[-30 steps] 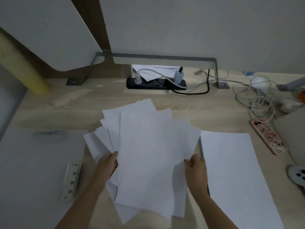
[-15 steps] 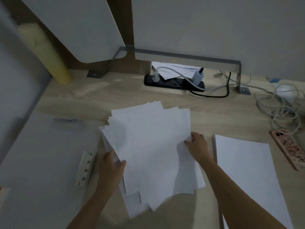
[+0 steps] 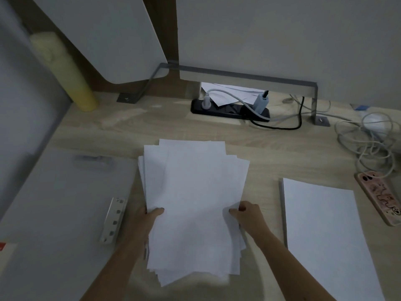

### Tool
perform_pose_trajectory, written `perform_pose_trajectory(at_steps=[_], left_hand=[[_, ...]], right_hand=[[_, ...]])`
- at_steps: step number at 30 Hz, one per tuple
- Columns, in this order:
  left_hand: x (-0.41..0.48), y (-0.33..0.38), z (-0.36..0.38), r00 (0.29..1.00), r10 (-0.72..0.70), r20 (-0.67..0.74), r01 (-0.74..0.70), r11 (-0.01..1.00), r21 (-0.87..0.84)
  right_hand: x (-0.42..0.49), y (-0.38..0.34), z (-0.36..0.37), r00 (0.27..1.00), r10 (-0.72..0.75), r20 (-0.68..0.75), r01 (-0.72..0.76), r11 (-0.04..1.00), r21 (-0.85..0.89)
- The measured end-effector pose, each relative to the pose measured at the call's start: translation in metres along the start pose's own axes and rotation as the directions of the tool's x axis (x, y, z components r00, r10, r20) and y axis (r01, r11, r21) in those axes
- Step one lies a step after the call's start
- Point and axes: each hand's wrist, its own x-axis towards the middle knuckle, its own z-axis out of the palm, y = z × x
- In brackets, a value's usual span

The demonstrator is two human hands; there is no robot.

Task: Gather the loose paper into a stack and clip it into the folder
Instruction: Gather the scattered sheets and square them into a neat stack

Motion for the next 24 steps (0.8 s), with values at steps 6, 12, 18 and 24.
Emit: perform_pose_trajectory(at_steps=[6, 12, 18, 24], left_hand=[[-0.008, 0.018, 0.005, 0.984, 0.125, 0.125, -0.129, 0.991, 0.026], [-0.027, 0.059, 0.006, 0.896, 0.395, 0.206, -0.385, 0.919, -0.088], [-0.041, 0.107, 0.009, 0.793, 0.598, 0.115, -0.595, 0.801, -0.063], [-0.042, 0.116, 0.011, 0.804, 0.590, 0.081, -0.590, 0.807, -0.027]], right_hand=[[-0.025, -0.010, -0.016, 0.969, -0.056, 0.241, -0.073, 0.866, 0.495], [-0.034, -0.024, -0.059, 0.962, -0.200, 0.188, 0.043, 0.785, 0.618], [-0.051, -0.064, -0.103, 0.912, -0.408, 0.044, 0.277, 0.690, 0.669], [-0.064, -0.080, -0.114, 0.853, -0.520, -0.040, 0.429, 0.658, 0.619]])
